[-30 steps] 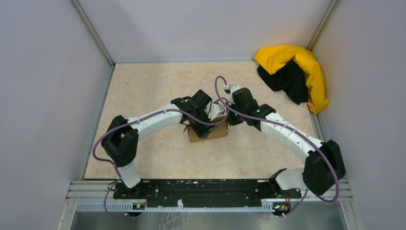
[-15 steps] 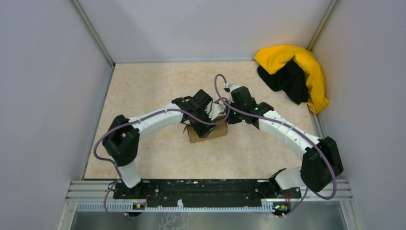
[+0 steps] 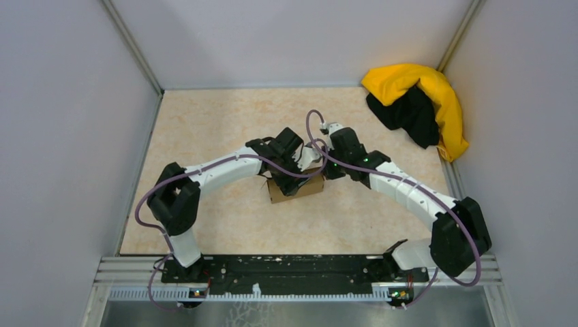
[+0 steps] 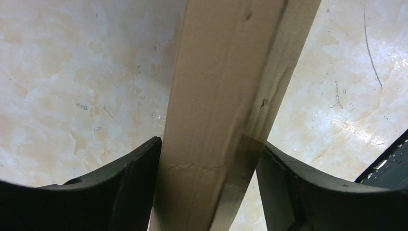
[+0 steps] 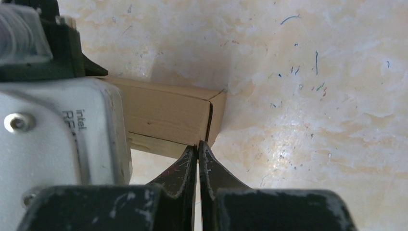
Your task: Fold the paper box
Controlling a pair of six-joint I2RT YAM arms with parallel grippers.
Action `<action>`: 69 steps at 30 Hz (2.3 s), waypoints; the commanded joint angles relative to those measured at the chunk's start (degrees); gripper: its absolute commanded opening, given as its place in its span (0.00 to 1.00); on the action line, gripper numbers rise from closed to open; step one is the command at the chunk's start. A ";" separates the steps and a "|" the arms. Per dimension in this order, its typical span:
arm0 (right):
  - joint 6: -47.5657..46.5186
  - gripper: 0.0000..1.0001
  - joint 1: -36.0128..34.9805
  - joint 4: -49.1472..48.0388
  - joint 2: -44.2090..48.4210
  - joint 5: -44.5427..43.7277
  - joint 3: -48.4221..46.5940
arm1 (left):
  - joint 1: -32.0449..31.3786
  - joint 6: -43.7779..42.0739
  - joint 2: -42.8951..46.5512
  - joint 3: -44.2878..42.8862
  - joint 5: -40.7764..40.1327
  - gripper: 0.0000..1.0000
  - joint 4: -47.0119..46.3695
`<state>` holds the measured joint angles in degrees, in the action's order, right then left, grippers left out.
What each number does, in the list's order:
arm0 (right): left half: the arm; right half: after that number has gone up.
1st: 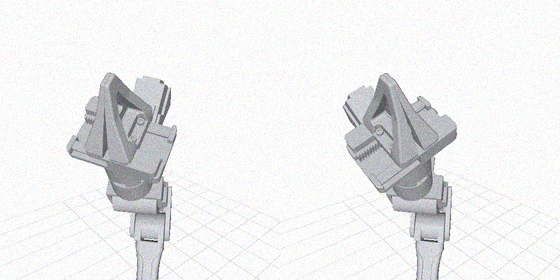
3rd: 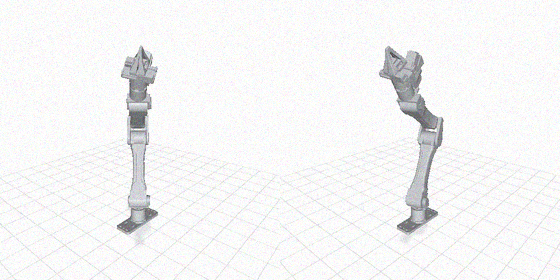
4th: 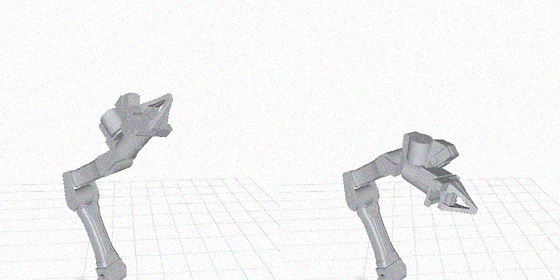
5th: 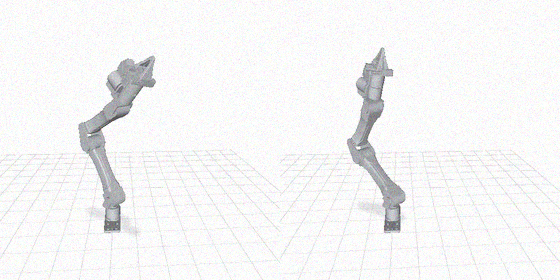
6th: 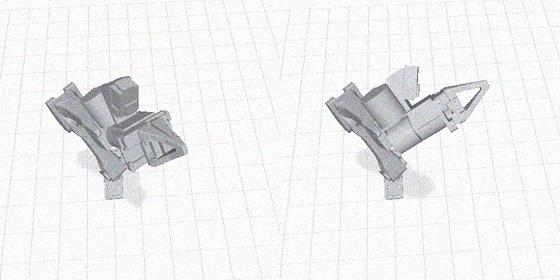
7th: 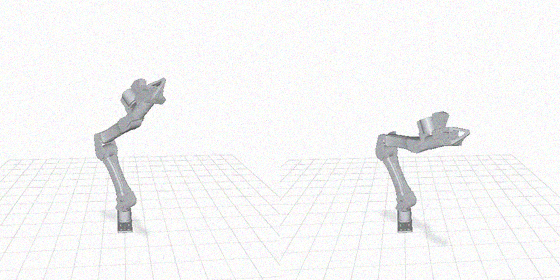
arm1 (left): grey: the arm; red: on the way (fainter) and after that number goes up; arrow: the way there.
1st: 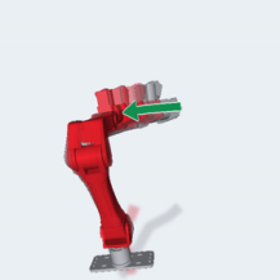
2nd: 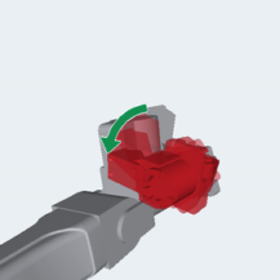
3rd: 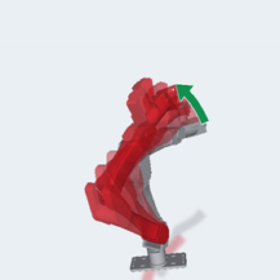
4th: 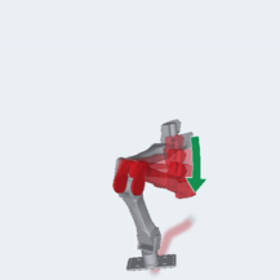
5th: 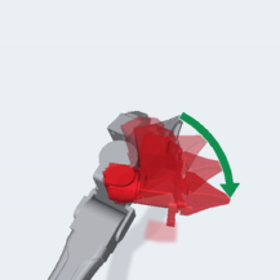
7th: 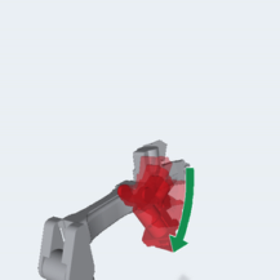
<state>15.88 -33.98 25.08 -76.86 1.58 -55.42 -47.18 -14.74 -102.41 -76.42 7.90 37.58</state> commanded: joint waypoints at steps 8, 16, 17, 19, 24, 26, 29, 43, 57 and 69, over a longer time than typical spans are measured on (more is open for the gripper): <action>-0.75 0.00 -0.74 -3.89 5.66 -0.73 5.40 | -0.46 1.03 -0.51 -0.90 -0.85 0.75 -1.38; -0.36 0.00 -0.74 -3.89 5.93 -1.12 5.15 | -0.20 2.87 4.34 -0.12 -3.38 0.78 -5.38; -0.40 0.00 -0.74 -3.85 5.86 -1.12 5.19 | -0.14 2.98 5.10 0.10 -3.37 0.78 -5.94; -0.32 0.00 -0.74 -3.80 5.85 -1.14 5.15 | -0.11 3.53 6.42 0.52 -3.78 0.79 -7.06; 0.08 0.00 -0.74 -4.04 5.94 -1.15 5.07 | 0.32 4.36 8.06 1.71 -3.03 0.80 -8.68; 0.20 0.00 -0.74 -4.06 5.97 -0.85 4.84 | 0.31 4.59 7.96 2.32 -2.71 0.80 -9.21; 0.29 0.00 -0.74 -3.93 5.84 -0.75 4.78 | 0.41 5.03 7.76 3.45 -2.39 0.80 -9.64; 0.40 0.00 -0.70 -3.89 5.43 -1.27 5.18 | 0.55 9.53 23.51 2.20 -11.94 0.83 -11.56; 0.82 0.00 -0.72 -3.42 4.88 -1.32 5.02 | -3.91 30.85 34.50 10.71 -30.33 0.60 3.64; 0.92 0.00 -0.74 -2.36 5.37 -4.00 4.77 | -6.51 36.29 39.27 19.50 -31.98 0.59 2.74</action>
<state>16.38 -34.13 22.48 -73.12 -1.04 -50.22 -53.10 19.00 -66.32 -59.13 -22.61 41.15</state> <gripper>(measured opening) 0.007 0.592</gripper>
